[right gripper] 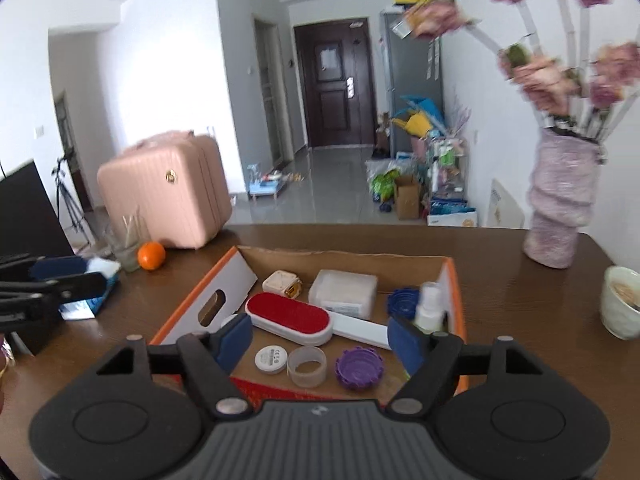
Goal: Organize rigid objects
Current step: 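Open both grippers and withdraw them from the box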
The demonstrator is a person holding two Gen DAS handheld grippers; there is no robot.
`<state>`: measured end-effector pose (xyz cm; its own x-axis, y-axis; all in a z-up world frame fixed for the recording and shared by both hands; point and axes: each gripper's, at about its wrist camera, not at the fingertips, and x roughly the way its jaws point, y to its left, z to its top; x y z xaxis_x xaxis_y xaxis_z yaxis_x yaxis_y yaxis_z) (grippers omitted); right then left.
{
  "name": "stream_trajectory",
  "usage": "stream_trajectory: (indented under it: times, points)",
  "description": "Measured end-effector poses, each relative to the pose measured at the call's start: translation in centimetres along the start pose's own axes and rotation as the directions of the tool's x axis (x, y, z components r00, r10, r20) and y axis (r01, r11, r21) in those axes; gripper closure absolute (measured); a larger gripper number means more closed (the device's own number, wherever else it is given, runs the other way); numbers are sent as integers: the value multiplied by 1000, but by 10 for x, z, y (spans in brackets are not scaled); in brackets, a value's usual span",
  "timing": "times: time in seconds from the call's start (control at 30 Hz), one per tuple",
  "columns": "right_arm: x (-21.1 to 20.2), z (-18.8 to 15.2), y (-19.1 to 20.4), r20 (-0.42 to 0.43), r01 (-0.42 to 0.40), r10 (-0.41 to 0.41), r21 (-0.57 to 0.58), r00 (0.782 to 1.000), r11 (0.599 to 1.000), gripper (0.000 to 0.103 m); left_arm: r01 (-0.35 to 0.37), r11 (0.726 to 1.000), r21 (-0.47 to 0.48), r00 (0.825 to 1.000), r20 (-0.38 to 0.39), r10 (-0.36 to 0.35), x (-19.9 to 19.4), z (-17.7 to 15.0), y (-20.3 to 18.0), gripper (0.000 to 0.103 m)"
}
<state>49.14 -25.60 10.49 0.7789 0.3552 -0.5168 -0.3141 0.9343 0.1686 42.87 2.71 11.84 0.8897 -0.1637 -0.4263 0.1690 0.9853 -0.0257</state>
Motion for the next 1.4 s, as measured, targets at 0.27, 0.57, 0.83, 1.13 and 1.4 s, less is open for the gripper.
stream_trajectory:
  times: [0.27, 0.57, 0.83, 1.13, 1.4]
  points:
    - [-82, -57, -5, 75, -25, 20, 62, 997, 998, 18, -63, 998, -23, 991, 118, 65, -80, -42, -28, 20]
    - [-123, -142, 28, 357, 71, -58, -23, 932, 997, 0, -103, 995, -10, 967, 234, 102, -118, -123, -55, 8]
    - [-140, -177, 40, 362, 86, -68, -32, 930, 996, 0, -123, 992, -11, 971, 204, 123, -137, -156, -63, 8]
    - [-186, -222, 57, 349, 140, -113, -53, 930, 989, 0, -145, 986, -85, 967, 199, 160, -187, -181, -68, 6]
    - [-255, -261, 85, 349, 134, -79, -135, 934, 982, 0, -163, 984, -74, 955, 238, 176, -266, -215, -89, 0]
